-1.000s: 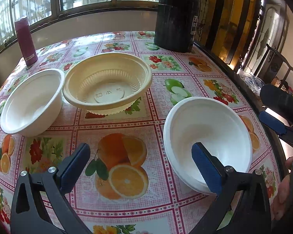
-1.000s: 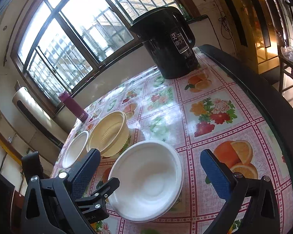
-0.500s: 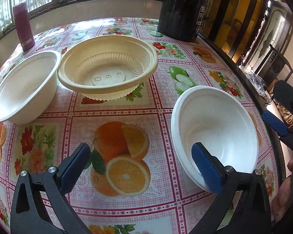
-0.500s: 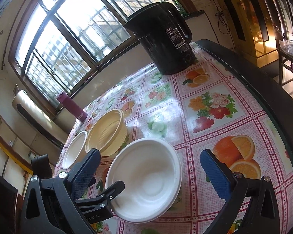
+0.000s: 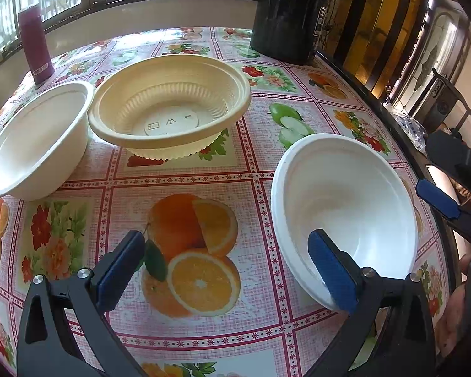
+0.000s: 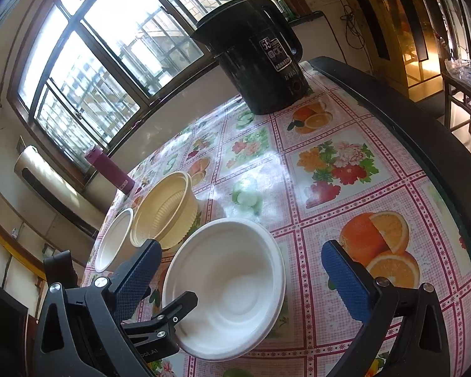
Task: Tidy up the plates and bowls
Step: 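Move both open tools toward the large white disposable bowl, then close both tools on the white bowl rim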
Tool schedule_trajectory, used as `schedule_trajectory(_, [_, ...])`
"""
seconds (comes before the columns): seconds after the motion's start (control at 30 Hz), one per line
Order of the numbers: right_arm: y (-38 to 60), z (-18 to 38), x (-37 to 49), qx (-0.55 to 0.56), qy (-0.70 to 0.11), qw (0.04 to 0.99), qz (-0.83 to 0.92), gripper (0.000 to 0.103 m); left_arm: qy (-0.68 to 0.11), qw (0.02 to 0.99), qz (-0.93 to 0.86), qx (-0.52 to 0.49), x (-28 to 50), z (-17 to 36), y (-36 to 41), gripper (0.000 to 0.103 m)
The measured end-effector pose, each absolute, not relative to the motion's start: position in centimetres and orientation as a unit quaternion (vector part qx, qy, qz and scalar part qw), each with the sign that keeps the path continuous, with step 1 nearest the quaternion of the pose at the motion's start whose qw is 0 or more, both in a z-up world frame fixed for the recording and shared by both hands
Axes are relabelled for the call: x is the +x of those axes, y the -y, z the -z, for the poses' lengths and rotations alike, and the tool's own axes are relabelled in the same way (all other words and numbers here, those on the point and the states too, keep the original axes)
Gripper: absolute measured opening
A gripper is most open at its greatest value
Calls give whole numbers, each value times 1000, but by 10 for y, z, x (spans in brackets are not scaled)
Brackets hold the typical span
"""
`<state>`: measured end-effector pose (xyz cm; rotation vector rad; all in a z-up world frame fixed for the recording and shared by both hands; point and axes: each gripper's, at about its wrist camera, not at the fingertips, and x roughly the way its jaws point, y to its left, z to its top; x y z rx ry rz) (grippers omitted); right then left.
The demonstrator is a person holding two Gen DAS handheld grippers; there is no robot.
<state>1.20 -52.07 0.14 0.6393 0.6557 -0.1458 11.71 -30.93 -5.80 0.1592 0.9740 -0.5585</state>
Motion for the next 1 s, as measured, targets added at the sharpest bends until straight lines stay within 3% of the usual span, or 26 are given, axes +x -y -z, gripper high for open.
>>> schedule_trajectory(0.13, [521, 2, 15, 310, -327, 889, 75, 95, -462, 842, 266, 78, 117, 59, 311, 103])
schedule_trajectory(0.3, [522, 13, 23, 307, -367, 874, 76, 74, -472, 835, 270, 78, 118, 62, 313, 103])
schedule_trajectory(0.73, [533, 20, 18, 357, -376, 853, 57, 66, -503, 814, 279, 81, 125, 53, 317, 103])
schedule_trajectory(0.9, [536, 21, 17, 370, -378, 847, 58, 42, -521, 803, 280, 70, 130, 45, 318, 103])
schedule_trajectory(1.0, [539, 20, 15, 379, -377, 843, 60, 39, -532, 800, 268, 65, 134, 43, 317, 103])
